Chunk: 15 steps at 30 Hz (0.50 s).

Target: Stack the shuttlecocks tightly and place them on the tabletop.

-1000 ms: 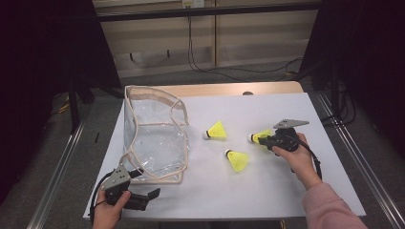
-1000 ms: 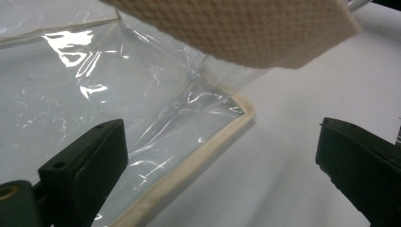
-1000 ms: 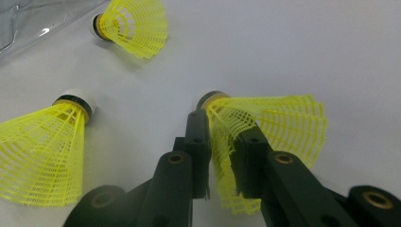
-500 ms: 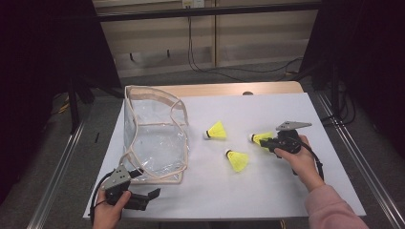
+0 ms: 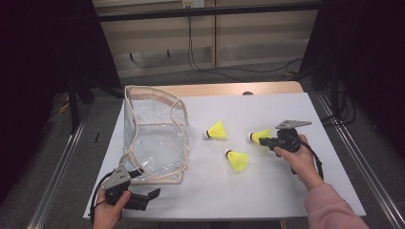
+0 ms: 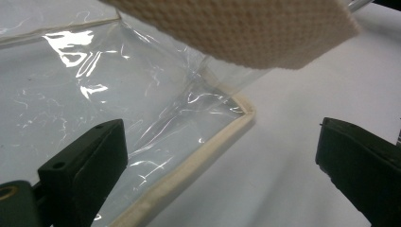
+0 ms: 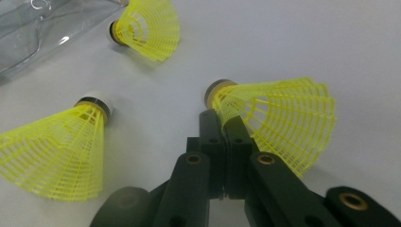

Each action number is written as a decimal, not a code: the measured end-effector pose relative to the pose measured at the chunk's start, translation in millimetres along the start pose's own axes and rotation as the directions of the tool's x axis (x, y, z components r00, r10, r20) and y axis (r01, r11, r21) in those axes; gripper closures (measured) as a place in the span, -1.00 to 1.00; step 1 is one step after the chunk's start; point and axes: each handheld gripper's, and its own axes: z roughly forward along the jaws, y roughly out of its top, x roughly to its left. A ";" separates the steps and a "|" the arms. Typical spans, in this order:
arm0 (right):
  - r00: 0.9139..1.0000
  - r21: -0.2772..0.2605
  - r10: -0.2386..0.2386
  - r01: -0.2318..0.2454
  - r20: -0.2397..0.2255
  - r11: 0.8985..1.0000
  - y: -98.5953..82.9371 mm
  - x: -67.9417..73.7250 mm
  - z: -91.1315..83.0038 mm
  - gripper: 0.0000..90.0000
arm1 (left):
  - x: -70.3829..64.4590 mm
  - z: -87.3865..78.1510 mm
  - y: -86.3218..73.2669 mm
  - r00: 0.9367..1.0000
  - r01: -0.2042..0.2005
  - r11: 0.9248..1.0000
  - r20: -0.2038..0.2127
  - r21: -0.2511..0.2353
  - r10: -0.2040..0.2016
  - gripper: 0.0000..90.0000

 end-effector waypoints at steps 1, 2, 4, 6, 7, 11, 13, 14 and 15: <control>1.000 -0.003 0.001 -0.001 -0.001 1.000 0.9 0.2 -0.3 0.98 | 0.1 0.2 0.0 1.000 -0.001 1.000 -0.001 0.000 0.001 -0.94; 1.000 -0.008 0.004 -0.004 -0.008 1.000 2.3 0.5 -0.5 0.98 | 0.1 0.5 -0.1 1.000 -0.001 1.000 -0.002 -0.002 0.001 -0.94; 1.000 -0.022 0.005 -0.006 -0.018 1.000 5.0 0.7 -0.2 0.98 | 0.0 0.5 -0.1 1.000 0.000 1.000 -0.002 -0.003 0.000 -0.94; 0.999 -0.014 0.025 -0.025 -0.028 1.000 7.6 3.1 -1.1 0.98 | -0.1 0.2 0.0 1.000 -0.001 1.000 -0.002 -0.002 0.001 -0.94; 1.000 -0.028 0.008 -0.009 -0.026 1.000 9.2 3.0 0.4 0.98 | -0.1 0.1 0.1 1.000 -0.001 1.000 -0.001 0.000 0.001 -0.94; 0.999 -0.037 0.007 -0.008 -0.042 0.999 13.2 5.6 3.0 0.98 | 0.1 0.1 0.0 1.000 -0.002 1.000 0.000 -0.001 0.002 -0.94; 0.999 -0.041 0.006 -0.009 -0.052 0.999 15.1 6.3 5.1 0.98 | 0.1 0.1 0.0 1.000 -0.002 1.000 0.000 -0.001 0.002 -0.94; 0.998 -0.039 0.010 -0.012 -0.057 0.999 15.8 7.0 6.1 0.98 | 0.1 0.0 0.0 1.000 -0.002 1.000 0.000 -0.001 0.002 -0.94; 0.998 -0.041 0.002 -0.005 -0.056 0.999 16.2 7.0 7.1 0.98 | 0.1 0.0 0.0 1.000 -0.002 1.000 0.000 -0.001 0.002 -0.94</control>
